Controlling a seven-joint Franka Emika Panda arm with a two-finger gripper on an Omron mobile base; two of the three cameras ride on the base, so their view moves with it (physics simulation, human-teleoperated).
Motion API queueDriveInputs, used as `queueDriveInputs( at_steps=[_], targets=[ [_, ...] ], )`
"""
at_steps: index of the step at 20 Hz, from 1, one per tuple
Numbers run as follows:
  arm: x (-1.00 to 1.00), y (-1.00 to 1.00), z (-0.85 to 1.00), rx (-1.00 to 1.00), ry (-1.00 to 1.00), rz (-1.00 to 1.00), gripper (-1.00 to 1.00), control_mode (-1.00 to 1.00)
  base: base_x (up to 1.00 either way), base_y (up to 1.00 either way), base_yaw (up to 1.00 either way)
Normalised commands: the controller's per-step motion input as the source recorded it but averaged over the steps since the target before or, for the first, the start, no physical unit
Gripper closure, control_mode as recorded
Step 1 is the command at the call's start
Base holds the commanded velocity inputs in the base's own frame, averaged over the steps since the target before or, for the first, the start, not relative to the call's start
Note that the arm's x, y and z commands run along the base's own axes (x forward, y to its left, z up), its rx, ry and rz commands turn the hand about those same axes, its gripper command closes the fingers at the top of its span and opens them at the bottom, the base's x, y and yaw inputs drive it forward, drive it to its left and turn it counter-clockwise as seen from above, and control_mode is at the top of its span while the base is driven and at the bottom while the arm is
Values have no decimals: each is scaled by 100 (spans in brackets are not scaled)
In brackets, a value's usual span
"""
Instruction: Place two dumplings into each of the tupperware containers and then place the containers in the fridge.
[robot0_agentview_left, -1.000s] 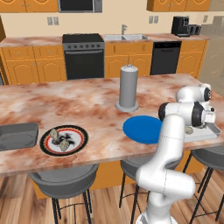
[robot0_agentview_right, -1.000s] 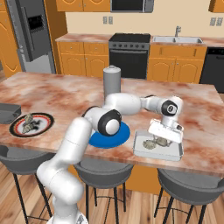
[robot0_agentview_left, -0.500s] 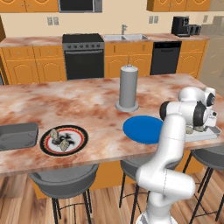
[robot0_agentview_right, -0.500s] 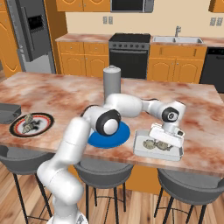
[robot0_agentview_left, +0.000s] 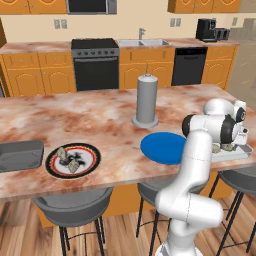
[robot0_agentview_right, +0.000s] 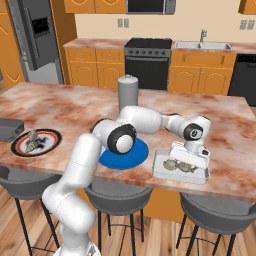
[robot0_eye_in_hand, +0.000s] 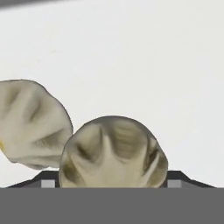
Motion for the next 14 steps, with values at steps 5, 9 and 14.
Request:
queueDriveInputs(
  at_steps=[5,9,14],
  targets=[
    [-1,9,16,0,0,0,-100,-100,0,0,0],
    [-2,1,52,0,0,0,-100,-100,0,0,0],
    [-19,34,28,0,0,0,-100,-100,0,0,0]
  ],
)
